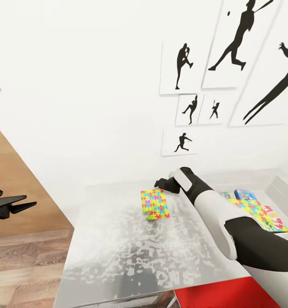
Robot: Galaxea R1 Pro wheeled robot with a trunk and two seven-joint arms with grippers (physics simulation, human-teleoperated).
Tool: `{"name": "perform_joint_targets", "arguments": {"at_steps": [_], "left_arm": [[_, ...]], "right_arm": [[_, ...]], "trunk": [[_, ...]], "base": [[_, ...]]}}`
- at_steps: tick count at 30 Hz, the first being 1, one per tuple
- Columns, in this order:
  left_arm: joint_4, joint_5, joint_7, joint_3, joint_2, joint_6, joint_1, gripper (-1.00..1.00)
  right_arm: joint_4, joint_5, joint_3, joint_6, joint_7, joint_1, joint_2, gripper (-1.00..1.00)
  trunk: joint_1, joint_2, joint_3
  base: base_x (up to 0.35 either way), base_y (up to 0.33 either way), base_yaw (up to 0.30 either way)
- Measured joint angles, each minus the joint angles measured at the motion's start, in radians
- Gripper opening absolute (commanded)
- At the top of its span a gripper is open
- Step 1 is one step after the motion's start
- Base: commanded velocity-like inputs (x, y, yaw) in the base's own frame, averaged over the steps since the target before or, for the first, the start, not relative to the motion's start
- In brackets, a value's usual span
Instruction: Put all the toys in the child's room - the three board games (two on the bed and one on the table), the two jigsaw puzzles on the table, and the tennis ball on the table - inside the toy box on the table in the child's room.
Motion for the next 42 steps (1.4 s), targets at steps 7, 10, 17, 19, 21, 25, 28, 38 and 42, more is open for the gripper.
{"name": "perform_joint_targets", "arguments": {"at_steps": [7, 10, 17, 19, 21, 25, 28, 38, 42], "left_arm": [[0.0, -0.001, 0.0, 0.0, 0.001, 0.0, 0.0, 1.0], [0.0, -0.002, 0.0, 0.0, 0.001, 0.0, 0.0, 1.0], [0.0, -0.002, 0.0, 0.0, 0.001, 0.0, 0.0, 1.0], [0.0, -0.001, 0.0, 0.0, 0.001, 0.0, 0.0, 1.0], [0.0, -0.001, 0.0, 0.0, 0.001, 0.0, 0.0, 1.0], [0.0, -0.002, 0.0, 0.0, 0.001, 0.0, 0.0, 1.0], [0.0, -0.003, 0.0, 0.0, 0.001, 0.0, 0.0, 1.0], [0.0, -0.004, 0.0, 0.0, 0.001, 0.0, 0.0, 1.0], [0.001, -0.005, 0.0, 0.0, 0.002, 0.0, 0.0, 1.0]], "right_arm": [[0.0, 0.0, 0.0, -0.012, 0.0, 0.0, 0.0, 1.0], [0.0, 0.0, 0.001, -0.021, 0.0, 0.001, 0.001, 1.0], [0.0, 0.001, 0.0, -0.025, 0.001, 0.001, 0.001, 1.0], [0.0, 0.001, 0.0, -0.025, 0.001, 0.001, 0.001, 1.0], [0.0, 0.001, -0.001, -0.025, 0.001, 0.0, 0.001, 1.0], [-0.005, 0.001, -0.002, -0.025, 0.001, -0.001, 0.001, 1.0], [-0.009, 0.001, -0.003, -0.025, 0.001, -0.001, 0.002, 1.0], [-0.011, 0.002, -0.001, -0.043, 0.002, -0.003, -0.001, 1.0], [-0.011, 0.002, -0.002, -0.062, 0.003, -0.003, -0.002, 1.0]], "trunk": [[0.0, 0.0, -0.011], [0.0, 0.0, -0.016], [0.0, 0.0, -0.028], [0.0, 0.0, -0.031], [0.0, 0.0, -0.034], [0.0, 0.0, -0.041], [0.0, 0.0, -0.046], [0.0, 0.0, -0.062], [0.0, 0.0, -0.068]], "base": [[0.0, 0.0, 0.0], [0.0, 0.0, 0.0], [0.0, 0.0, 0.0], [0.0, 0.0, 0.0], [0.0, 0.0, 0.0], [0.0, 0.0, 0.021], [0.0, 0.0, 0.052], [0.0, 0.0, 0.062], [0.0, 0.0, 0.064]]}}
